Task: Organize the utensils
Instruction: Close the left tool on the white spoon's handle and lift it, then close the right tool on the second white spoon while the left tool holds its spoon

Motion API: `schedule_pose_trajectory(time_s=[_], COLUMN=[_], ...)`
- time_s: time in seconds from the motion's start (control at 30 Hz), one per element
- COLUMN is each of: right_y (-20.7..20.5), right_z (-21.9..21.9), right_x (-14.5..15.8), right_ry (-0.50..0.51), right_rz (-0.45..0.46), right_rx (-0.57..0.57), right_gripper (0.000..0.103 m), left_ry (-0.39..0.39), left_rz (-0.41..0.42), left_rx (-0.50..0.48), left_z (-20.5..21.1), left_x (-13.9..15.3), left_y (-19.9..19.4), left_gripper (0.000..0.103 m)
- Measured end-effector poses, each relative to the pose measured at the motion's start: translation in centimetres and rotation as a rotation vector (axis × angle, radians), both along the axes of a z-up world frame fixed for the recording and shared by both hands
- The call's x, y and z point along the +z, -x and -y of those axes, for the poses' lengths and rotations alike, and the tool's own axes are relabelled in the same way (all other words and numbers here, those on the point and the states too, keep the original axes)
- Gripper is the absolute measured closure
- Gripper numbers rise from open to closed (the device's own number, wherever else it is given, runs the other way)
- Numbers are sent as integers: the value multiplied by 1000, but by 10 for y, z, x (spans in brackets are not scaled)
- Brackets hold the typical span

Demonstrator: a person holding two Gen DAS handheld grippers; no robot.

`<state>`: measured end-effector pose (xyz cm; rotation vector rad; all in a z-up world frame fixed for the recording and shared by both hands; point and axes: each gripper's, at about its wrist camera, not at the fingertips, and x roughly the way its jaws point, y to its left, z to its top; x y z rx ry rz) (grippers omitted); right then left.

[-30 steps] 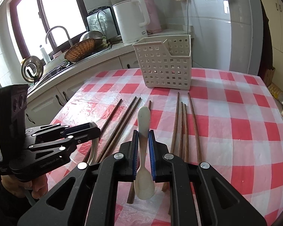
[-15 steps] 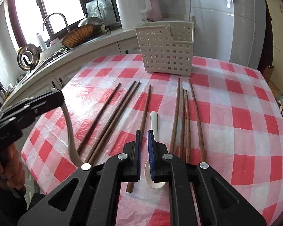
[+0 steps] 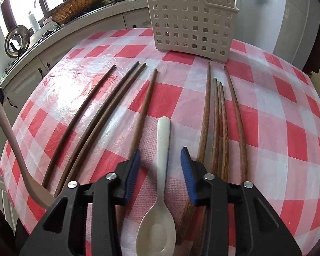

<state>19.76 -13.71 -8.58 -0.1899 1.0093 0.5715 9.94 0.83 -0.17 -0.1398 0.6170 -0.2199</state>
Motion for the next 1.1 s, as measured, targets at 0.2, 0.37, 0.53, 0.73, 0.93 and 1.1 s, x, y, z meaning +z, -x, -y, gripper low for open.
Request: schedule_pose_trajectory(time_s=[0.2, 0.37, 0.53, 0.73, 0.93, 1.1], right_y=[1, 1, 5, 5, 7, 1], right_z=[-1, 6, 17, 23, 21, 9], right_x=[0, 0, 7, 21, 22, 6], right_ry=[15, -18, -50, -71, -64, -20], right_rz=[22, -2, 17, 39, 30, 29], right_rx=[-3, -17, -35, -54, -34, -19], right_gripper=[69, 90, 99, 99, 84, 44], left_ry=[45, 50, 39, 25, 28, 26], left_rz=[-33, -91, -118, -124, -122, -109], left_rx=[-23, -33, -29, -31, -28, -32], left_z=[-3, 2, 7, 11, 11, 9], left_x=[-4, -21, -35, -38, -38, -33], left_y=[-7, -31, -48, -52, -53, -48], left_gripper=[87, 87, 87, 87, 87, 87])
